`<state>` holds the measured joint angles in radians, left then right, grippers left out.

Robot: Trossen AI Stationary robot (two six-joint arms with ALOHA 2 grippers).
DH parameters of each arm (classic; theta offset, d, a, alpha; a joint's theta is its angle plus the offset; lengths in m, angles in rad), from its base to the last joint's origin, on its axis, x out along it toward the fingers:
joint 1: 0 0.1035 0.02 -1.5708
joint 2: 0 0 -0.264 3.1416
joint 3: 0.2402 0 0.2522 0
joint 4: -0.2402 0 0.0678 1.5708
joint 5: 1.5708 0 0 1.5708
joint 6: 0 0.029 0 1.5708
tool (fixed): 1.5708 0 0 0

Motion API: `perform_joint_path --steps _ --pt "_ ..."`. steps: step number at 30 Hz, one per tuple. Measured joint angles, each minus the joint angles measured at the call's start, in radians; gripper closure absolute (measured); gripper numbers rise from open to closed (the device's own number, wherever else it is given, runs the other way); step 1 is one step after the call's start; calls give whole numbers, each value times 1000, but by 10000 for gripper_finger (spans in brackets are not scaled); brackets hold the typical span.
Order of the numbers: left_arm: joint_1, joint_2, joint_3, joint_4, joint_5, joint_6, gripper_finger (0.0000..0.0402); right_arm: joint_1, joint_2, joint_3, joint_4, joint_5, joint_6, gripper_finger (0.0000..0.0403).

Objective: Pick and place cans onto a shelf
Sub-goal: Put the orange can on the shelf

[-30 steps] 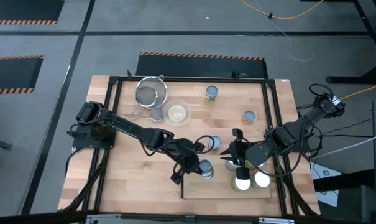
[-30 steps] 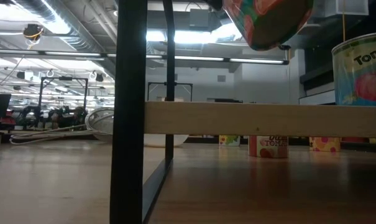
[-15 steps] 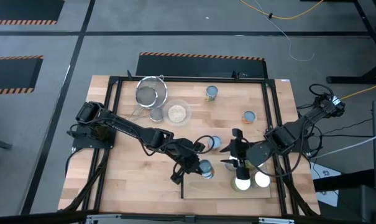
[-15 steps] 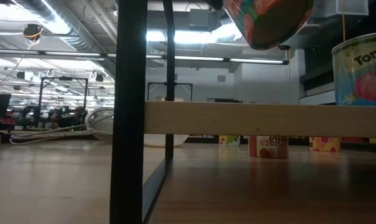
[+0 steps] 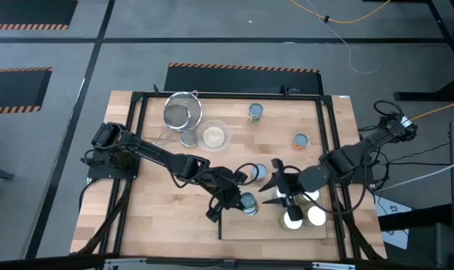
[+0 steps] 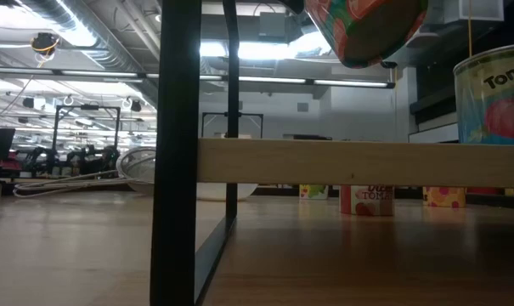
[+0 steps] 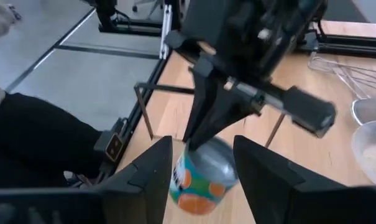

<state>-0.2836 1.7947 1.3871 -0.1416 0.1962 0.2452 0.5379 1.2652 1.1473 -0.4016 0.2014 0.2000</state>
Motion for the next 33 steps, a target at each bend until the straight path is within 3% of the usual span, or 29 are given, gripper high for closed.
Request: perform_joint_path --steps 12,20,33 --pt "0 0 0 0 0 0 396 -61 39 0 48 -120 -83 226" --pt "0 0 0 0 0 0 396 -61 118 0 55 -120 -169 226" --pt "0 0 0 0 0 0 396 -97 166 0 44 -164 -126 226"
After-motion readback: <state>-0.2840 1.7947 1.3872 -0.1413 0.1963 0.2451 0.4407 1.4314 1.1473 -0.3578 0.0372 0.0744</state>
